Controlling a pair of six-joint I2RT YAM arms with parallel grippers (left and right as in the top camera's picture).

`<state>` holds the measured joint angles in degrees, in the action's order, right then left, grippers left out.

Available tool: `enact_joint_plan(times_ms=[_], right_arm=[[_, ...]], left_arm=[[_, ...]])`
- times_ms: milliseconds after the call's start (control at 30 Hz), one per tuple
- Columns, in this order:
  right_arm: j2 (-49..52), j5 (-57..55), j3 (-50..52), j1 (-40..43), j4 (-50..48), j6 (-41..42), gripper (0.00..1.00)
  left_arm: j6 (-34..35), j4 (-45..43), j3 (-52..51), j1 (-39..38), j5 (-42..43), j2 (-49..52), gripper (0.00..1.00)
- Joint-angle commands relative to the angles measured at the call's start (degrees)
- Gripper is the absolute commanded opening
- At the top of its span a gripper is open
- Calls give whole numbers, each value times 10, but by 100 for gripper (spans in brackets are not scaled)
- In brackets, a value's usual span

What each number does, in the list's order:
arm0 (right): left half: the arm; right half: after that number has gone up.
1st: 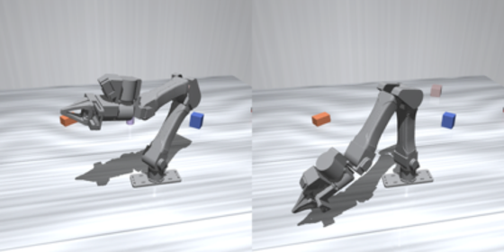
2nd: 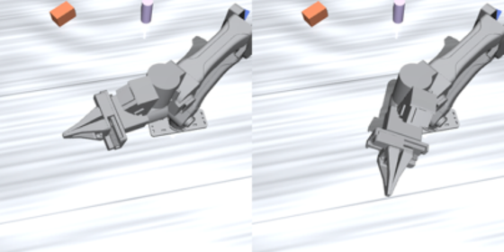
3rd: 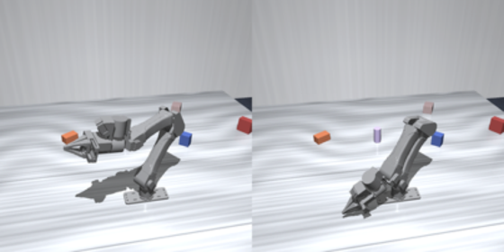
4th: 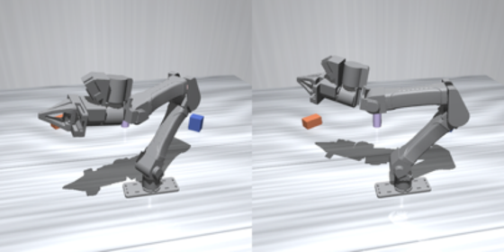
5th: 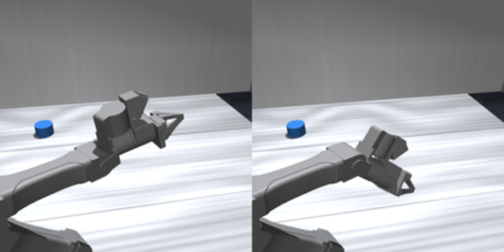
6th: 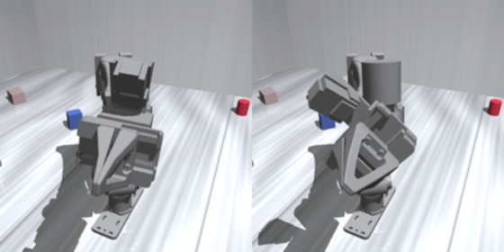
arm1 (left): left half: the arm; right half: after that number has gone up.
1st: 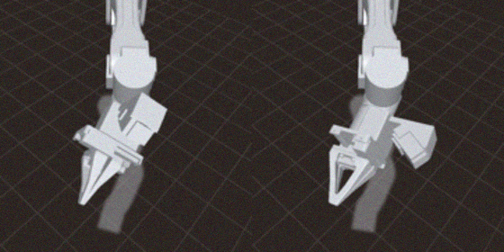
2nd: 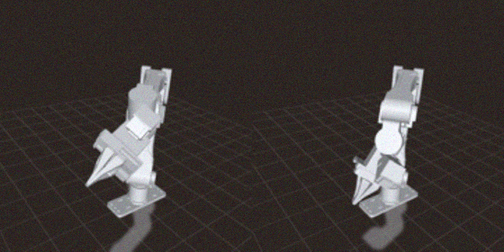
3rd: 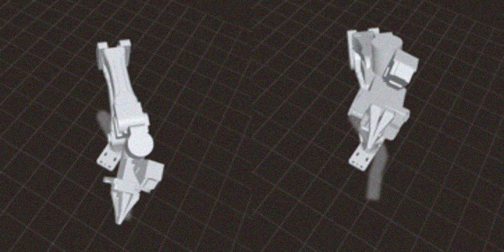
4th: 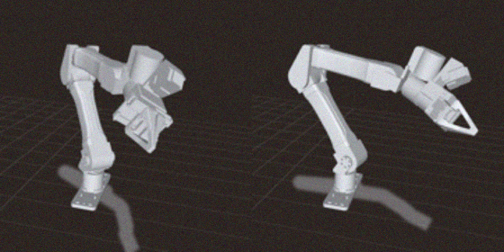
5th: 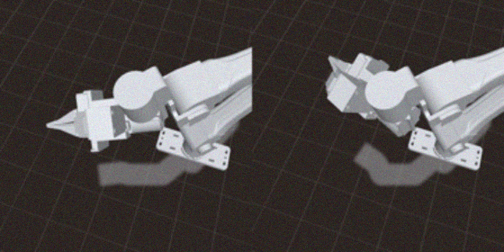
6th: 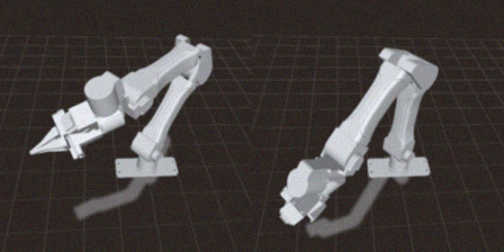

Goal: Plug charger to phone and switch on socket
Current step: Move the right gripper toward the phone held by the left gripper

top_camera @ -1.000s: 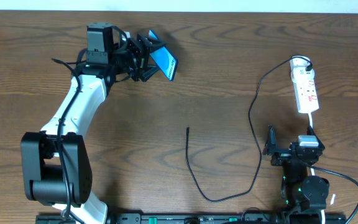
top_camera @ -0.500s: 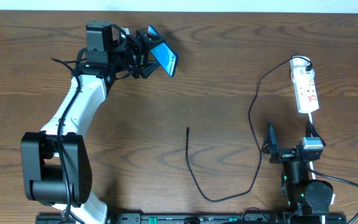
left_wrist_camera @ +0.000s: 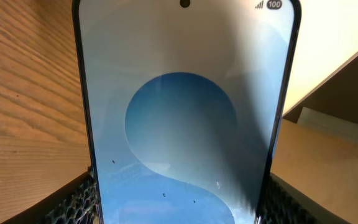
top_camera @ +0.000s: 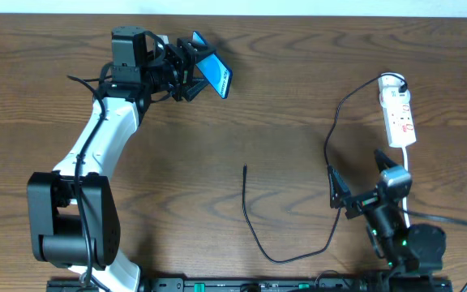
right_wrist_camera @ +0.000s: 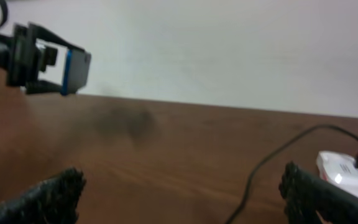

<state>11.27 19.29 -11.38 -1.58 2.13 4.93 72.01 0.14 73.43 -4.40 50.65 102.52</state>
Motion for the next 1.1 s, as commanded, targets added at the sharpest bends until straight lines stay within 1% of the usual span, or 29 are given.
enact_joint_plan(times_ms=[0, 100, 367, 467, 633, 767, 867, 1000, 1067], right_arm=[[80, 42, -75, -3, 23, -38, 99], [159, 79, -130, -3, 35, -53, 99], [383, 176, -279, -3, 48, -54, 99], [451, 218, -320, -3, 47, -54, 99], [577, 294, -404, -5, 43, -54, 99], [632, 316, -441, -17, 37, -52, 99], [665, 323, -455, -37, 12, -44, 99], [685, 319, -456, -61, -27, -41, 99], [686, 316, -456, -69, -28, -42, 99]], left_arm=[[-1, -5, 5, -1, 7, -17, 7], [-1, -5, 5, -1, 7, -17, 7], [3, -5, 5, -1, 7, -17, 7], [9, -5, 5, -1, 6, -17, 7], [29, -6, 5, -1, -22, -17, 7], [29, -12, 5, -6, -33, -17, 7], [30, -14, 5, -18, -52, -17, 7], [38, -26, 5, -38, -66, -17, 8], [51, -36, 5, -46, -66, -17, 7]])
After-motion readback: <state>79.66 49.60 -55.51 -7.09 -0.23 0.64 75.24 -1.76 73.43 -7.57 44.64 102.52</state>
